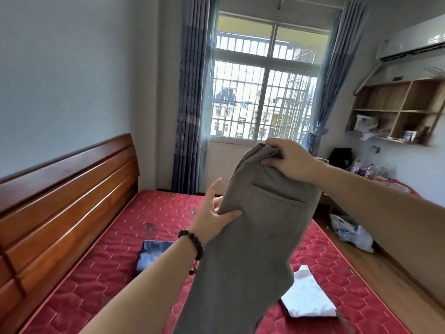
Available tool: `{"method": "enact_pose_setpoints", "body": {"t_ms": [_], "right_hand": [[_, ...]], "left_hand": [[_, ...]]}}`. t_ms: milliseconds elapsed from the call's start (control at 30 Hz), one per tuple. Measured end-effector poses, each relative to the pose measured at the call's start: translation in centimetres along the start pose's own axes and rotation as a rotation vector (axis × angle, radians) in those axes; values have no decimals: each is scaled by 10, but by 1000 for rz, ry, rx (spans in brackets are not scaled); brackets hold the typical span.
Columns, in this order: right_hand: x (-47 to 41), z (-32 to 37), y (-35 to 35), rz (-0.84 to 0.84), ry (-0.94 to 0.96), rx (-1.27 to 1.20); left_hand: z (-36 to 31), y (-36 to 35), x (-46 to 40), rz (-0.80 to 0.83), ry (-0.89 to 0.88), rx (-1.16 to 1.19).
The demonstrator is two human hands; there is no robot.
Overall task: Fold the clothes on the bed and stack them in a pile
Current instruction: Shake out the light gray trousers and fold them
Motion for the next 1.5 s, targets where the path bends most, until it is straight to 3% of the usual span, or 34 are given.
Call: {"method": "enact_pose_setpoints", "body": {"t_ms": [100, 200, 333, 433, 633, 800, 1067, 1233, 1300, 1367, 1433, 1500], "right_hand": [[-1, 1, 7, -39, 10, -13], [9, -2, 12, -90, 102, 43], [30, -19, 13, -142, 203, 484], [41, -32, 11, -90, 209, 608], [56, -53, 0, -47, 209, 457], [65, -48, -23, -3, 302, 283], [90, -73, -36, 7, 278, 131], [111, -137, -28, -231, 53, 180], [128, -172, -31, -397, -125, 58], [144, -202, -54, -462, -337, -361], [155, -218, -93, -361, -515, -964], [157, -229, -125, -244, -626, -1168]], "left_hand": [[20, -4, 5, 65, 144, -98], [28, -10, 7, 15, 147, -82], [25, -24, 7, 25, 94, -88], [31, -33, 11, 44, 54, -164], [53, -47, 19, -100, 0, -396], [8, -75, -2, -97, -109, -189], [-7, -116, -31, -266, -215, -254], [12, -126, -52, -234, -167, -223], [20, -120, -61, -227, -142, -176], [28, -111, -73, -228, -104, -118], [39, -102, -88, -239, -82, -73], [51, -92, -107, -265, -62, -41]]}}
Point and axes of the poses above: each hand's wrist, its own x-axis away from the middle knuckle, its own y-axis out of the back of the hand, z = x × y, the point moved 3 cm from there along -x, towards the middle knuckle, and after that the axes turned 7 degrees about y, right-handed, at the moved point
